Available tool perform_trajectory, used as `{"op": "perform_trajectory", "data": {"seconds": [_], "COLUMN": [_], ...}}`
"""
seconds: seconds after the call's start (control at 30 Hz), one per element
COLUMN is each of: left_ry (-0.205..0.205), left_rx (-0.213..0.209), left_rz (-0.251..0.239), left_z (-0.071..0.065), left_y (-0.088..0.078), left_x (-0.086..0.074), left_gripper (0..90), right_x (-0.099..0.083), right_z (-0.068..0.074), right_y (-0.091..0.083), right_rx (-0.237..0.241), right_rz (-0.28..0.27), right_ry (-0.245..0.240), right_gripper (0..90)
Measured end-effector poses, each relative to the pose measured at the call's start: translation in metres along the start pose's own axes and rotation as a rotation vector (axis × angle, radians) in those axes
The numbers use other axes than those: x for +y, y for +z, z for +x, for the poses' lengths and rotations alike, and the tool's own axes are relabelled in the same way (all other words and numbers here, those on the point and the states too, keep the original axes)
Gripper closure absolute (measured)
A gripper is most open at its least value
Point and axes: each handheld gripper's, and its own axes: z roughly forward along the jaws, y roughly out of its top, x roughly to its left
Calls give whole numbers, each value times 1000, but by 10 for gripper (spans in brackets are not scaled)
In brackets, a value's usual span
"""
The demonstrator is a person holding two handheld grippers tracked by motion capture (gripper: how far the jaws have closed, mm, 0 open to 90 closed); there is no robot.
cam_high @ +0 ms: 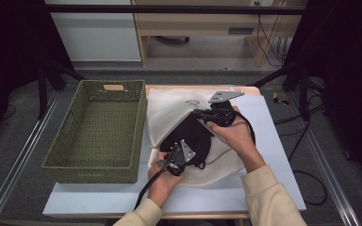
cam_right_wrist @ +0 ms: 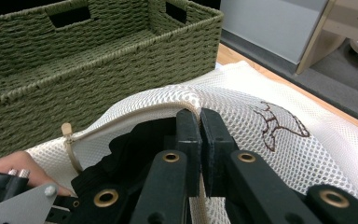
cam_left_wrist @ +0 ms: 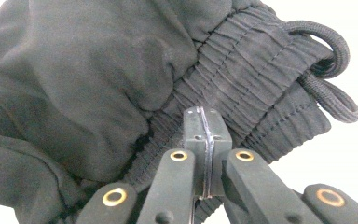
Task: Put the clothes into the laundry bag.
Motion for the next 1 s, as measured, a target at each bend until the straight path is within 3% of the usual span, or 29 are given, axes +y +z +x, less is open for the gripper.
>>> {"op": "perform_trajectory", "data": {"seconds": [0.47,1.0], "left_ry": [1,-6], "left_rx": [8,48], "left_rz": [-2,-8], "left_z": [1,5], "left_y": [4,17], "left_x": [5,11], "left_gripper": [900,900], "right_x": [3,3], "right_z": [0,0], "right_y": [5,1], "right_rx": [10,15], "right_rz": [22,22], "right_ry": [-4,-8], "right_gripper": [876,875]}}
